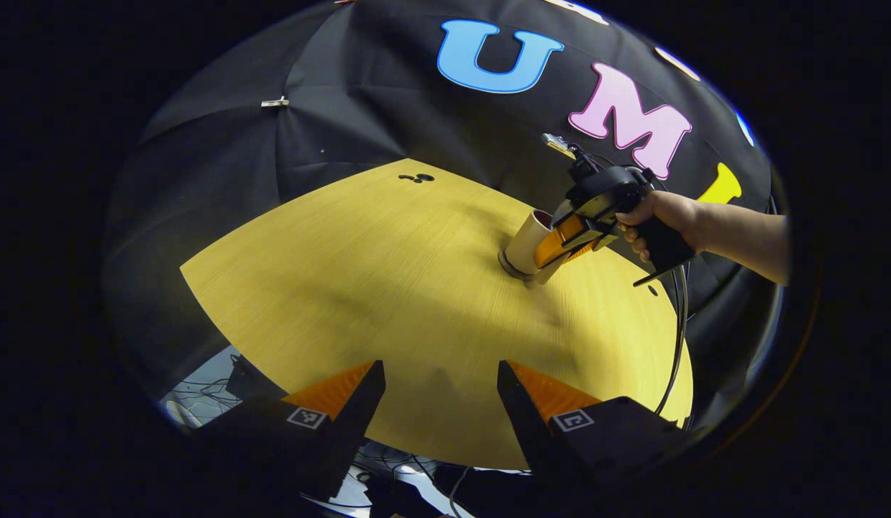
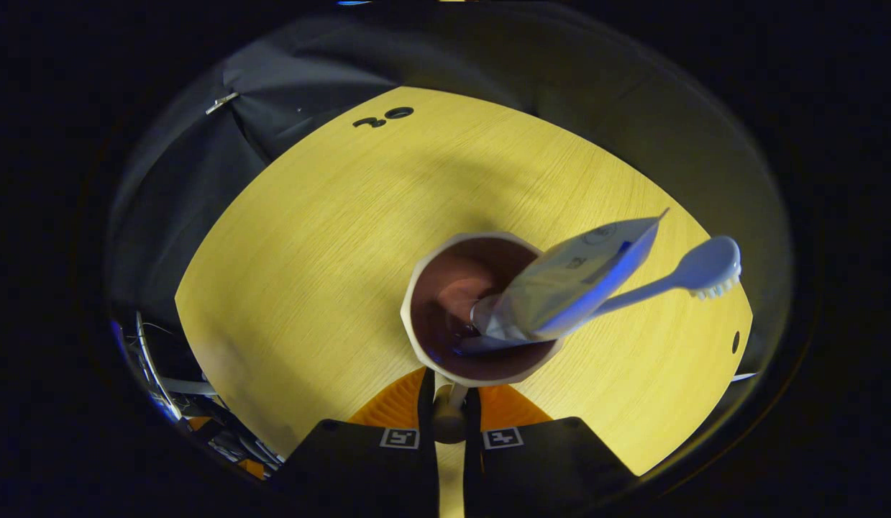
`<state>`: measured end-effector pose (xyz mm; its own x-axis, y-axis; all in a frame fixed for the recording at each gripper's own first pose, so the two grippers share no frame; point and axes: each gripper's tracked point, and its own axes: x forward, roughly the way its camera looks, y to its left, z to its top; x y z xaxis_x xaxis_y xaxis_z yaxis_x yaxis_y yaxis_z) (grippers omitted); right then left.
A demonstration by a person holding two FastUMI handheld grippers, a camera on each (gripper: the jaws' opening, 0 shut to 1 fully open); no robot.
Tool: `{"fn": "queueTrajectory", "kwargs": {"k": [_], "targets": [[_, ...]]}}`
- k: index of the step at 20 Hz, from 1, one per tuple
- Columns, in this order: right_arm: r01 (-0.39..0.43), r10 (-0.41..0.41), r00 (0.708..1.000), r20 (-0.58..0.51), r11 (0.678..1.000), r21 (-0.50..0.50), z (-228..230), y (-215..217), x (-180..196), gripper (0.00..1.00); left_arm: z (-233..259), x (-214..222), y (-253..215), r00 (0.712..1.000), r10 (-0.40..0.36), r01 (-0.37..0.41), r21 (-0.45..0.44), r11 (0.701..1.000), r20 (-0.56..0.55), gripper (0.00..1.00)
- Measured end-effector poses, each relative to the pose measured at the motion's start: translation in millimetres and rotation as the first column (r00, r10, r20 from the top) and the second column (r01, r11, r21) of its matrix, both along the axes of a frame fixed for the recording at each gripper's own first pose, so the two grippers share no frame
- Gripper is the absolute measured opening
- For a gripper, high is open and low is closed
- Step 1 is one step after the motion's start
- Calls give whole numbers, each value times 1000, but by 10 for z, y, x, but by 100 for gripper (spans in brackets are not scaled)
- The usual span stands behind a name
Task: Put the toothbrush and toothpaste on the desktop into the cup, then pick up the cup and place it on the coaster on the desktop.
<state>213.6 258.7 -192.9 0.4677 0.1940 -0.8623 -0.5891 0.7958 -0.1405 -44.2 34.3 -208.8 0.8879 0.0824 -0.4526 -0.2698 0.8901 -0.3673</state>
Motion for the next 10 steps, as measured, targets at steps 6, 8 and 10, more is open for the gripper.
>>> {"fn": "queueTrajectory", "kwargs": {"k": [6,8,10], "targets": [[14,-14,1000,27,1000,7,145,-36,-33,27,45,-42,42,1000,8,-8,9,1000,7,98],[18,-20,999,48,999,37,253,-26,-26,29,72,-46,27,1000,8,-8,11,1000,12,98],[20,-27,996,83,997,78,407,-50,-30,58,122,-39,0,1000,0,0,18,1000,18,98]]}}
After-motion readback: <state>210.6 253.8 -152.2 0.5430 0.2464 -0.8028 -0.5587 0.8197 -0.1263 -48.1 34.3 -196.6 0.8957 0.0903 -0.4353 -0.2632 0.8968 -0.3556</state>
